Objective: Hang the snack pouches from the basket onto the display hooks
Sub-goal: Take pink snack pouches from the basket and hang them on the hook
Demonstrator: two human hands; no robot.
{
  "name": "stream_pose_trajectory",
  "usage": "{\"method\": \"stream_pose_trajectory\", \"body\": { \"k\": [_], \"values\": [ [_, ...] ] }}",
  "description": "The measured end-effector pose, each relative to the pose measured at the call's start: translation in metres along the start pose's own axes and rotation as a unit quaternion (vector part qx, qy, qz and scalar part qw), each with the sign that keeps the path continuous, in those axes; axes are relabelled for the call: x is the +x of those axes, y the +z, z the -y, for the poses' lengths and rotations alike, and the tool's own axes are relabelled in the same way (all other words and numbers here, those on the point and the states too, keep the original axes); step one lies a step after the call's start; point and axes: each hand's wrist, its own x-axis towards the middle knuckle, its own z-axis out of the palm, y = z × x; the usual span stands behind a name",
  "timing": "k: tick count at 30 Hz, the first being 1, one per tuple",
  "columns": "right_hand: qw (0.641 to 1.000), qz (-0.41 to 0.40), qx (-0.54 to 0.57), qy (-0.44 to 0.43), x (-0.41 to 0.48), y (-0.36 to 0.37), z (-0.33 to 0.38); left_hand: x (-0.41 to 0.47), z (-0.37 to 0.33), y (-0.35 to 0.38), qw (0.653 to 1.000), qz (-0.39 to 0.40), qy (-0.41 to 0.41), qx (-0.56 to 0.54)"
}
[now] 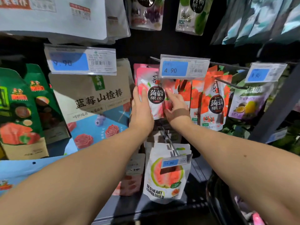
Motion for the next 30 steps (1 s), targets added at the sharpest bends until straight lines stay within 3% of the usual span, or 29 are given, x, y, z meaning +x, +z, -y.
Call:
{"method": "stream_pose_trajectory", "body": {
  "k": [3,6,16,30],
  "values": [
    [0.999,0.019,0.024,0.020,-0.011,-0.006,0.006,-0.013,-0.012,0.001,0.999,-0.002,-0.037,0.007],
    [0.999,0.033,0.011,0.025,-0.041,-0.019,0.013,-0.038,-0.027,-0.006,0.999,0.006,-0.023,-0.023],
    [0.996,0.063,-0.031,0.059,-0.163,-0.105,0.058,-0.130,-0.082,-0.070,0.980,0.175,-0.027,-0.091],
    [0.977,0.094,-0.164,0.103,-0.311,-0.214,0.141,-0.251,-0.164,-0.172,0.956,0.268,0.060,-0.107]
  ]
}}
